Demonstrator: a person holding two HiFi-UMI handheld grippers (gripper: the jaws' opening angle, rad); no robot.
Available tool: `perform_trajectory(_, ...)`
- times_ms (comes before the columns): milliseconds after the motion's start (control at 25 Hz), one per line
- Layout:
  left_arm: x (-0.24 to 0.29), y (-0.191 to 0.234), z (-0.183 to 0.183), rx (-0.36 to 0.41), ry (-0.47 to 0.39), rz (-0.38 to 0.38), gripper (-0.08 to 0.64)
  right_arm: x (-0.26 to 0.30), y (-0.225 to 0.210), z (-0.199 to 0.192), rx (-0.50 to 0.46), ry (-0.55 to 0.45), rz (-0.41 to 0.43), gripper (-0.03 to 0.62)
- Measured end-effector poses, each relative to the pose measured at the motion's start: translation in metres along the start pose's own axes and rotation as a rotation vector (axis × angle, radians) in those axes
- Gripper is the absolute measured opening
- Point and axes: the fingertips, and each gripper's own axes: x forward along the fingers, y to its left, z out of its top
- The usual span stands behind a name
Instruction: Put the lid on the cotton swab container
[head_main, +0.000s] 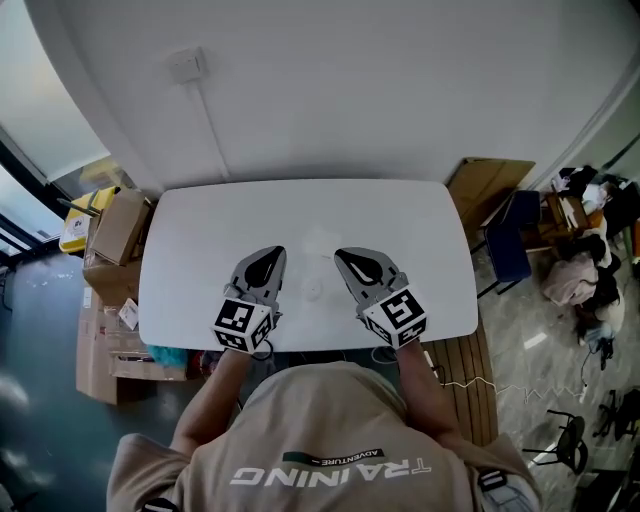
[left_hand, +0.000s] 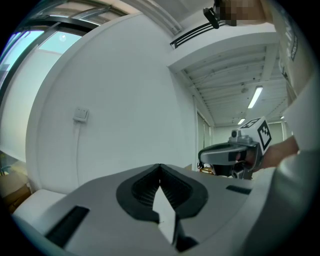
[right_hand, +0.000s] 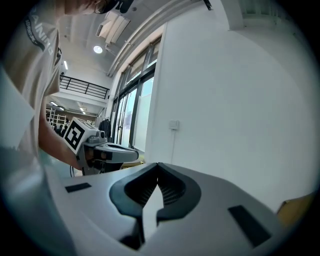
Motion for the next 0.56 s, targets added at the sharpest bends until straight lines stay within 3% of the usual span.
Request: perform_trajectory(560, 0.022, -0.008, -0.022, -0.014, 0.056, -0.042, 0.013, 0.000, -0.012, -0.016, 0.012, 0.028, 0.002, 0.017)
